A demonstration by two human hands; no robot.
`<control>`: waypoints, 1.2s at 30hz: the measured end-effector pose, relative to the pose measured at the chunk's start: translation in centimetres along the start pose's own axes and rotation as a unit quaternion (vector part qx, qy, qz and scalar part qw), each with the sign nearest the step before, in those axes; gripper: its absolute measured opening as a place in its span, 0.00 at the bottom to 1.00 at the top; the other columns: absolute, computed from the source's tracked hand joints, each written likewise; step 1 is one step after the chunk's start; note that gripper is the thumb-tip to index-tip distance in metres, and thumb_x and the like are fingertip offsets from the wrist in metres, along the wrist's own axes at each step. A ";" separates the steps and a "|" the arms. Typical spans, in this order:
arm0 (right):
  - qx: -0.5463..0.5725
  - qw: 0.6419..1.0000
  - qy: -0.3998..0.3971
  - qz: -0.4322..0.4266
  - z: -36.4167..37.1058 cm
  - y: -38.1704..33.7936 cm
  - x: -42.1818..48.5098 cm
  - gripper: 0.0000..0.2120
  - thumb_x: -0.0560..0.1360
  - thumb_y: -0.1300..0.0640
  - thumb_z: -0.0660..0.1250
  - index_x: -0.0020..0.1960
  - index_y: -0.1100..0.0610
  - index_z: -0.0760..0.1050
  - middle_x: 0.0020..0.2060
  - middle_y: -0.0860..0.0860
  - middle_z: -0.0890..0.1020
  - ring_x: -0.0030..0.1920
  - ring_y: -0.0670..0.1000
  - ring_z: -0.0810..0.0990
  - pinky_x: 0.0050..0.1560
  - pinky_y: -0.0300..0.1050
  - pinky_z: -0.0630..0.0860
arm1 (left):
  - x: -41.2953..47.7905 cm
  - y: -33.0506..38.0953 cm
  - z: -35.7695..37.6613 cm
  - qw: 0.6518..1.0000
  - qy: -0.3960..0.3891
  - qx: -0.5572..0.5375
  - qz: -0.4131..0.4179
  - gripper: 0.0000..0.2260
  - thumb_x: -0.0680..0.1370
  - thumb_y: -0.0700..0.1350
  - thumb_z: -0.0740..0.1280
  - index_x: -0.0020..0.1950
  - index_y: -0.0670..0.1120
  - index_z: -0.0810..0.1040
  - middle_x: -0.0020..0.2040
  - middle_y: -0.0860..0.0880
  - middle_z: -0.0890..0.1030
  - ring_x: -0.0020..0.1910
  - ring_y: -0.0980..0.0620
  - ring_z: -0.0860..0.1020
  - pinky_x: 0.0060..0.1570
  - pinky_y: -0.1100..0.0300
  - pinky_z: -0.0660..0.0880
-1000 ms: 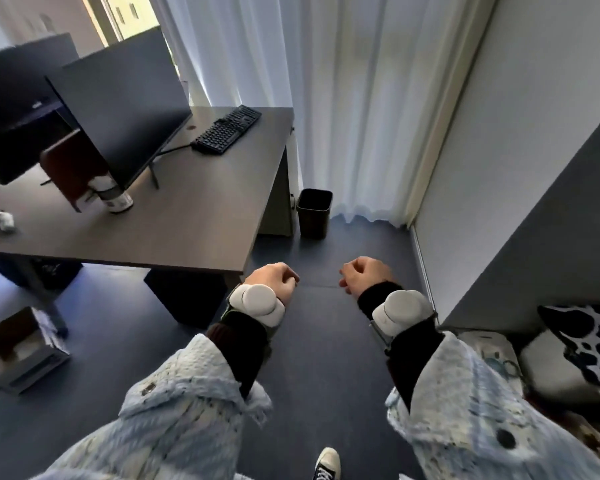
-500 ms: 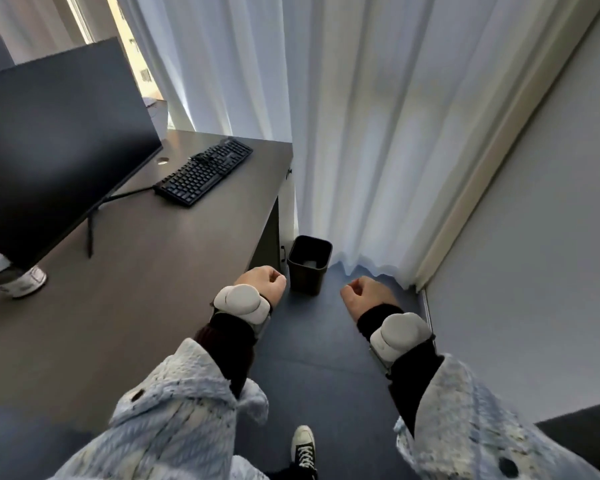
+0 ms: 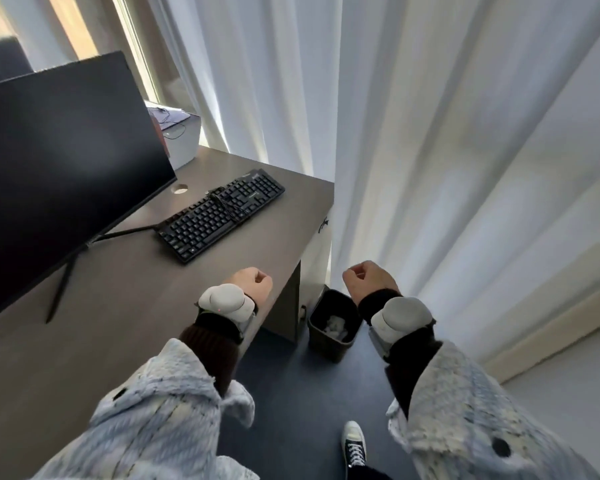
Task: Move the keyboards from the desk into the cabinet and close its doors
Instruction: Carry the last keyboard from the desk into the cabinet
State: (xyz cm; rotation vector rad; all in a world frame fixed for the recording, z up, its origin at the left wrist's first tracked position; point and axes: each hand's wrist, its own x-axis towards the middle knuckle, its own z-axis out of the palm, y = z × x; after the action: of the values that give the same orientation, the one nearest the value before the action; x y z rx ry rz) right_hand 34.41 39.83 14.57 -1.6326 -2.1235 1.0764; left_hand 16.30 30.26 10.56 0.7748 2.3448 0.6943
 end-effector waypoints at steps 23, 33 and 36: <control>-0.143 0.980 -0.132 -0.034 16.9 -16.8 40.0 0.31 0.72 0.49 0.64 0.71 0.58 0.63 0.68 0.59 0.70 0.66 0.62 0.71 0.66 0.53 0.67 | 32.2 -7.7 -7.5 0.908 0.101 0.023 -0.405 0.35 0.74 0.56 0.60 0.75 0.39 0.56 0.73 0.36 0.61 0.72 0.38 0.64 0.73 0.47 0.57; -0.166 0.978 -0.118 0.037 25.3 -16.7 50.0 0.28 0.71 0.50 0.66 0.65 0.66 0.67 0.64 0.63 0.74 0.65 0.63 0.73 0.62 0.53 0.69 | 35.3 -14.2 -5.7 0.827 0.221 -0.101 -0.506 0.31 0.76 0.49 0.63 0.71 0.31 0.60 0.73 0.34 0.62 0.72 0.35 0.63 0.70 0.45 0.60; -0.181 0.978 -0.086 0.050 26.1 -16.6 51.0 0.26 0.70 0.50 0.65 0.61 0.65 0.70 0.61 0.65 0.75 0.62 0.65 0.74 0.59 0.54 0.70 | 36.6 -13.2 -6.2 0.808 0.286 -0.141 -0.495 0.28 0.75 0.46 0.64 0.68 0.30 0.64 0.72 0.32 0.64 0.69 0.33 0.67 0.69 0.46 0.62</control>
State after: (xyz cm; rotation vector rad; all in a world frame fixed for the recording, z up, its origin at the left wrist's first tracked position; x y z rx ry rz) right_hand -10.55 74.38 -3.95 -1.8825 -2.4926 0.9285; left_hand -17.00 43.29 -5.99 -0.9023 2.5774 0.7922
